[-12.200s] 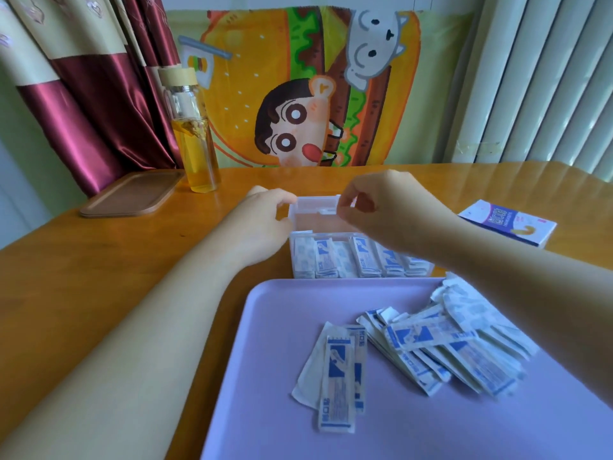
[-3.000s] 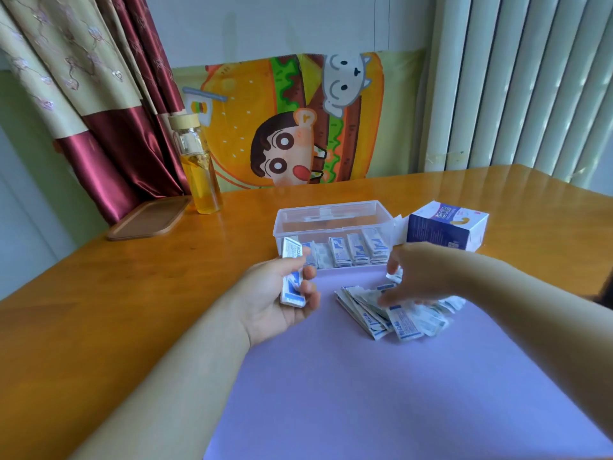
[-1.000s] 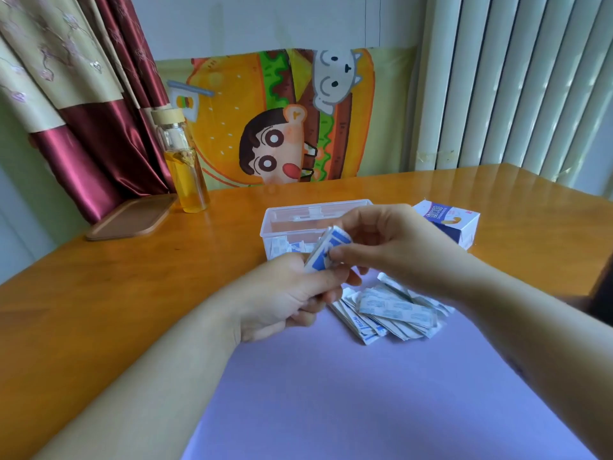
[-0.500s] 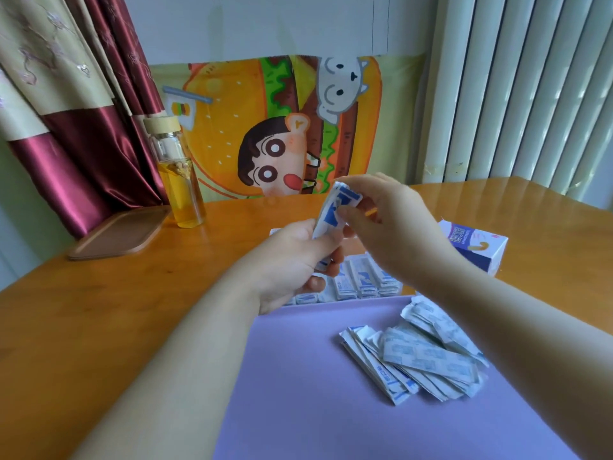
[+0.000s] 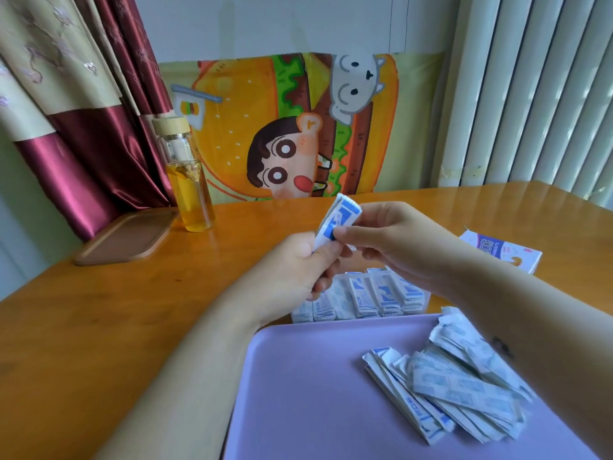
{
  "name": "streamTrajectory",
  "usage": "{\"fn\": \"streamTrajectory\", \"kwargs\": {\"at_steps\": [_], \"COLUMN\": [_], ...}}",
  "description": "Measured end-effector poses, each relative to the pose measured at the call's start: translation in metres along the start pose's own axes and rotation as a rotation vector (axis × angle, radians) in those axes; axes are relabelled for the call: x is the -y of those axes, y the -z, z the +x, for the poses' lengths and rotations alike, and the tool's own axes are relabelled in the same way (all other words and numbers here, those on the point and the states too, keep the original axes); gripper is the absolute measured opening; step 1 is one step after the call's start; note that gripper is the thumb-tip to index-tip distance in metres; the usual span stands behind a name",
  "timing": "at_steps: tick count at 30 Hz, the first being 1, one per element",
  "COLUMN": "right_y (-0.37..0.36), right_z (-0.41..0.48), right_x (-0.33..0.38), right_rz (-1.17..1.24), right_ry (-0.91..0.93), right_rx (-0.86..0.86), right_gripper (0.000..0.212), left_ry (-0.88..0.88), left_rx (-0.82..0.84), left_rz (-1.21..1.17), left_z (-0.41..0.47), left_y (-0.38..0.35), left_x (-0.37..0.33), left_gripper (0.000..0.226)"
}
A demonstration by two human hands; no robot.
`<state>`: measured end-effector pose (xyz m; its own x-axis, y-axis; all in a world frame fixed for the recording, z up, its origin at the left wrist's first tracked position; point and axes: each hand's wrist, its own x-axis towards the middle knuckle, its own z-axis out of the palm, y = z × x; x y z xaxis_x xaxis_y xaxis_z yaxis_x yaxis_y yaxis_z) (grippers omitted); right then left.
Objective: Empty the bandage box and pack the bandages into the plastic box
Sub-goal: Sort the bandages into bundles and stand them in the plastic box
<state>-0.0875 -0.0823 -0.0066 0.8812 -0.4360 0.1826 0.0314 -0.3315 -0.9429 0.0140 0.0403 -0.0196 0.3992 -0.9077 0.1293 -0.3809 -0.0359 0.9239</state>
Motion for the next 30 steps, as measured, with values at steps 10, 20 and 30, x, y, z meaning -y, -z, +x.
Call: {"fn": "streamTrajectory", "kwargs": {"at_steps": [10, 20, 30], "right_y": [0.005, -0.008, -0.017], "right_z": [0.033, 0.078, 0.088], "right_x": [0.004, -0.040, -0.051], "right_rz": [-0.307, -0.395, -0.895], "right_ry": [0.096, -0.587, -0.581], "right_rx": [-0.205, 0.085, 0.295], "right_gripper": [0.011, 0.006, 0.015], "left_ry": [-0.069, 0.108, 0.122], "left_rx": [-0.240, -0.189, -0.153], "left_rz": [0.419, 0.723, 0.657], "left_z": [0.010, 0.017, 0.024], "left_y": [0.023, 0.017, 0.017], "left_x": [0.026, 0.047, 0.057], "left_gripper": [0.029, 0.035, 0.036]}}
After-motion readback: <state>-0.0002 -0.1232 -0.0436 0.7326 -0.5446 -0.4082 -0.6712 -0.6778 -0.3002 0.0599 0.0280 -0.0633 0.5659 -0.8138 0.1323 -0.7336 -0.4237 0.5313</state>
